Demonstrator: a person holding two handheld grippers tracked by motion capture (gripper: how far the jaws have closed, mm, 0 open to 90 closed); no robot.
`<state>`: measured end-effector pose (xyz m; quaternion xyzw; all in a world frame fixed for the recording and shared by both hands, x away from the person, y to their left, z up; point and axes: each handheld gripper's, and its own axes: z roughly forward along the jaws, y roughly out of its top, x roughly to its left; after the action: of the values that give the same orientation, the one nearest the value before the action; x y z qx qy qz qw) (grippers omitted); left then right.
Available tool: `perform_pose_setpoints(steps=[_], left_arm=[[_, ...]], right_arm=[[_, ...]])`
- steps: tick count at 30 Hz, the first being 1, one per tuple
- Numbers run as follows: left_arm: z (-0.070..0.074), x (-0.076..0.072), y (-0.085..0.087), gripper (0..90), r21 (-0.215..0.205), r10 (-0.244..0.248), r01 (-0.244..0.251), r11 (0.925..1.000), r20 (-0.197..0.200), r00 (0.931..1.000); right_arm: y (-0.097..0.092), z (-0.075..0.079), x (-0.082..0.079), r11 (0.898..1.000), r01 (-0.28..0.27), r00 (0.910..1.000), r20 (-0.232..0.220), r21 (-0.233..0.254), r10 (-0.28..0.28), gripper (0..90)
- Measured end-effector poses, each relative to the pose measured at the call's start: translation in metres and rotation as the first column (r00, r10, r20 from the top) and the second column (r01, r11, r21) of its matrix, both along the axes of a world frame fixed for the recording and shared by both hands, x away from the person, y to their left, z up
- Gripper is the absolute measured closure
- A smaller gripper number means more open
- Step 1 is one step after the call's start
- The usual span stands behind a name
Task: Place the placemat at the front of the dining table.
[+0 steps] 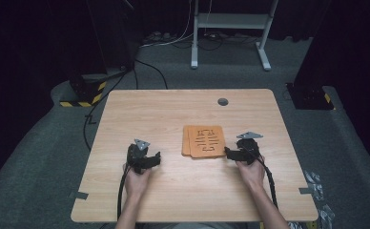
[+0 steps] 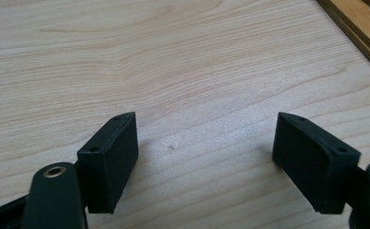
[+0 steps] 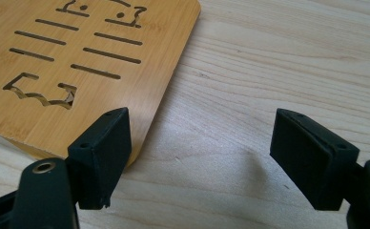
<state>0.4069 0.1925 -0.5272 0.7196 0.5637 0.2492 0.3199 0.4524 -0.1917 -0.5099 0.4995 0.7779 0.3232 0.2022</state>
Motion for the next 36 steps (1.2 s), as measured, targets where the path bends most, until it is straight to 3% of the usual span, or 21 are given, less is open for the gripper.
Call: perform_pose_setpoints(steps=[30,36], left_arm=[[0.000,0.000,0.000,21.5,-0.004,-0.004,0.004,1.0000,-0.004,1.0000],[0.001,0.001,0.001,22.2,-0.055,-0.040,0.040,0.9977,-0.007,0.9992]], right_arm=[[0.005,-0.009,0.005,1.000,-0.014,0.9997,0.018,0.022,0.014,21.3],[0.003,-0.013,0.007,0.997,-0.011,0.9999,0.009,0.074,0.011,20.0]])
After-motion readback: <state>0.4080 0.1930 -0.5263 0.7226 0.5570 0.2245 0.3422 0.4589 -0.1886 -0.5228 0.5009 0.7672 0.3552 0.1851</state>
